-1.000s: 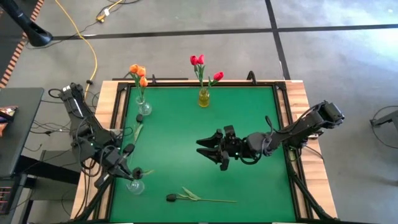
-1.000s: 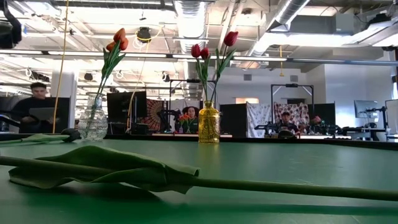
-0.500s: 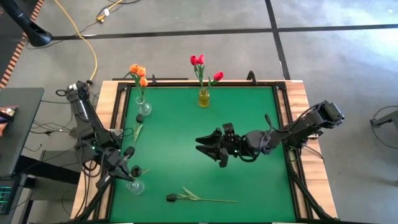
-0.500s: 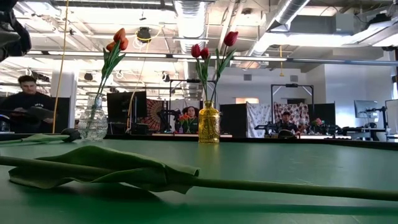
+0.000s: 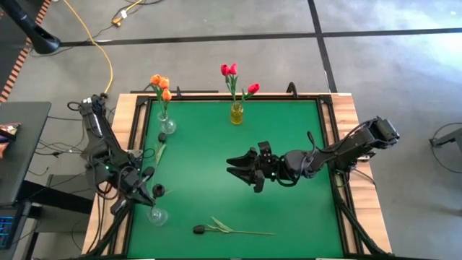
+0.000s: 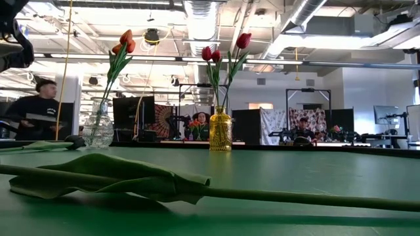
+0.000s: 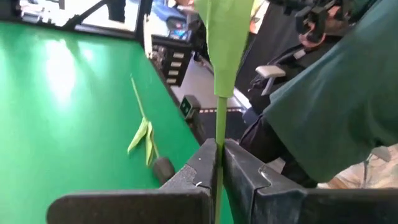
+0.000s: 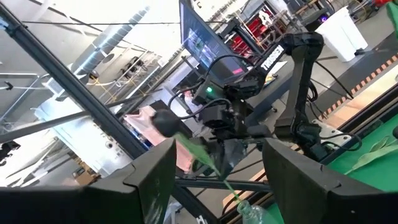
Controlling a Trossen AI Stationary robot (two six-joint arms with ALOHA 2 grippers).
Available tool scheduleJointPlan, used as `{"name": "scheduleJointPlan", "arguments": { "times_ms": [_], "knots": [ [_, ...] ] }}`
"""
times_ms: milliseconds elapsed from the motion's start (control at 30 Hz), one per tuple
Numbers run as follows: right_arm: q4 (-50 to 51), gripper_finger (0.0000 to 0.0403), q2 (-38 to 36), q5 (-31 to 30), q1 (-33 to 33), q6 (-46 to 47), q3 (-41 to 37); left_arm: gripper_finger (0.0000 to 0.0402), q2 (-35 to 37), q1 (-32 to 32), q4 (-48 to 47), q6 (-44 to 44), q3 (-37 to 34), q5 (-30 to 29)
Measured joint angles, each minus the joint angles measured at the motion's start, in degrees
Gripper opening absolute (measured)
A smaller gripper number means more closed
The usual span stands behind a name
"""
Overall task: Sort flowers into vase by color
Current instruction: Put the top right black flower into the bottom transparent vase, then put the bottom black flower into the bottom transparent vase
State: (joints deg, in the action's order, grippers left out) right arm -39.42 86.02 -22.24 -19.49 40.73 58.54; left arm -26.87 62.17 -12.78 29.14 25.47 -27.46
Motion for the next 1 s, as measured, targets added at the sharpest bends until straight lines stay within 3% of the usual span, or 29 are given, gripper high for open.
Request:
{"name": "scheduleJointPlan", "arguments": {
  "times_ms": [200, 500, 1000],
  "knots": [
    [0.0, 0.0265, 0.0, 0.3, 0.0, 0.0, 0.0, 0.0035, 0.5, 0.0, -2.7, 3.6, 0.0, 0.3],
    [0.6, 0.0265, 0.0, 5.6, 0.0, 0.0, 0.0, 0.0063, 0.4, 0.0, -6.1, 13.9, 0.0, 7.6],
    [16.8, 0.0265, 0.0, 8.0, -3.2, -0.5, 0.0, 0.0091, 1.4, 0.0, -16.1, 36.4, 0.0, 16.0]
  ]
}}
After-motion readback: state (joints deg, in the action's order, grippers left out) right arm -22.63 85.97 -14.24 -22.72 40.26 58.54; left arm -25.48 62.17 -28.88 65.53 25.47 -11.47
